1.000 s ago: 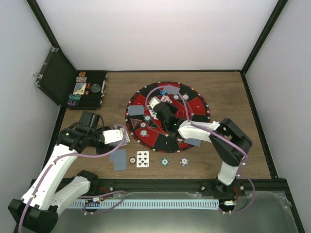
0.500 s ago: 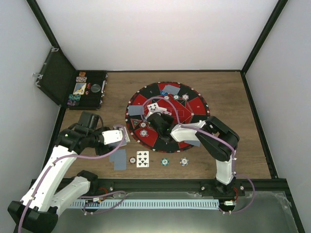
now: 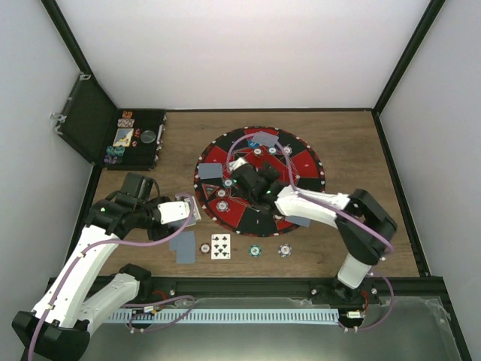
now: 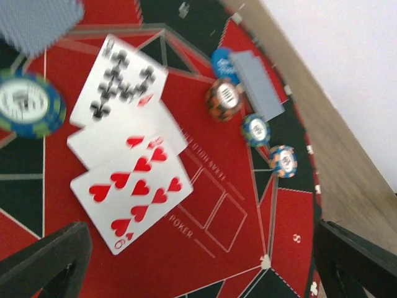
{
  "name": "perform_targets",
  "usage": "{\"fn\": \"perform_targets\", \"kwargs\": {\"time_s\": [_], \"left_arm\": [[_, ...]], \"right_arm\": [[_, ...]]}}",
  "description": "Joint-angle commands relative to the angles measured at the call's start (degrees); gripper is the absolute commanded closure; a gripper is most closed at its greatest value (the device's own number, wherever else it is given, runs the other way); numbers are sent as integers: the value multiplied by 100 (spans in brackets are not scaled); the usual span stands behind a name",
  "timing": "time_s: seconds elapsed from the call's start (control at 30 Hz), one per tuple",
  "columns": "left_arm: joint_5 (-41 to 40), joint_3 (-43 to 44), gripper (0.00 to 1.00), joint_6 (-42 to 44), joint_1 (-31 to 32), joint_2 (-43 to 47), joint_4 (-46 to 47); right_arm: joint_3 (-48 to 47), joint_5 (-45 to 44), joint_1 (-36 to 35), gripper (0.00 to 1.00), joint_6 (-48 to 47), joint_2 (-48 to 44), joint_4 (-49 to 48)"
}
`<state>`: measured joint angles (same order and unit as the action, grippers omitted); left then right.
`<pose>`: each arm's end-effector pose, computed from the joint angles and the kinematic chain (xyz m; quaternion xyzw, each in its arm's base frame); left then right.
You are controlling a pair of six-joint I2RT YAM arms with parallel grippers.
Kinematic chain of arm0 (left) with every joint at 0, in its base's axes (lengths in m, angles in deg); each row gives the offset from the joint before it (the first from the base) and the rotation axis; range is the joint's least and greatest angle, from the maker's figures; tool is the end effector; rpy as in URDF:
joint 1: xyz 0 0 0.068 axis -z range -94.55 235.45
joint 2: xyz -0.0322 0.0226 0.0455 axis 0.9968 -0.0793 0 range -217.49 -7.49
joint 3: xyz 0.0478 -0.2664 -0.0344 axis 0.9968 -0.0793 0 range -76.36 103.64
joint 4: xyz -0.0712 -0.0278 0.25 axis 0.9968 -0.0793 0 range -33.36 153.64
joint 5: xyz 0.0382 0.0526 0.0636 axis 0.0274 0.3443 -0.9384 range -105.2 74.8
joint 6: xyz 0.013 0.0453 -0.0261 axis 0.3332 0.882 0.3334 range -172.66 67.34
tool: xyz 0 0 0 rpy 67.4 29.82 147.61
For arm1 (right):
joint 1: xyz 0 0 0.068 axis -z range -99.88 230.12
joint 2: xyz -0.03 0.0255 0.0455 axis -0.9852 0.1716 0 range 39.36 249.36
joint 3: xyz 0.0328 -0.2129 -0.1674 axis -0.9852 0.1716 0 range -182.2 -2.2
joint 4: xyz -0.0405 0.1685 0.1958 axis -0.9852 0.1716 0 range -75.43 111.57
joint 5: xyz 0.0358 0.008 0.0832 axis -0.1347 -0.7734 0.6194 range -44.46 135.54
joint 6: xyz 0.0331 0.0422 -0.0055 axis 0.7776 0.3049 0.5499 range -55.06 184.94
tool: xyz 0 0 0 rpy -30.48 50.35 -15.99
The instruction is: Distribute texas hold em gaming equipment
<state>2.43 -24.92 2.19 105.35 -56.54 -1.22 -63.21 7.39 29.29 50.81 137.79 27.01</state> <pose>0.1272 -0.0576 0.2874 0.6115 0.7406 -0.0714 0.2690 0.2416 0.2618 0.1954 -0.3821 0.8091 -0.1893 0.4045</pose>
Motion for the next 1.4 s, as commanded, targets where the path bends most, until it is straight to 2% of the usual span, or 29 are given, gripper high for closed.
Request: {"fn": "perform_targets", "kwargs": {"time_s": [0.0, 0.07, 0.2, 0.4, 0.6, 0.83, 1.0, 1.37], "left_arm": [[91, 138, 96, 18, -13, 39, 52], [85, 140, 96, 12, -13, 39, 59], [85, 162, 96, 12, -18, 36, 70], [155, 212, 96, 13, -13, -5, 105], [208, 235, 96, -15, -21, -40, 139], [179, 200, 96, 8, -16, -11, 151], [197, 184, 96, -4, -13, -42, 173], [180, 174, 96, -2, -13, -69, 201]], "right_arm": [[-333, 37, 46, 0, 1290, -986, -2], [-467, 840, 383, 0, 2265, -1479, 108], [-414, 4472, 1329, 0, 3745, -2057, 41], [-302, 6917, 1308, 0, 5080, -1784, -210], [-131, 7454, 528, 7, 5755, -1296, -533], [184, 8062, 198, 17, 6660, -981, -1815], [91, 8157, 61, 25, 6862, -703, -2086], [-214, 8290, -285, 28, 7039, -109, -2352]]}}
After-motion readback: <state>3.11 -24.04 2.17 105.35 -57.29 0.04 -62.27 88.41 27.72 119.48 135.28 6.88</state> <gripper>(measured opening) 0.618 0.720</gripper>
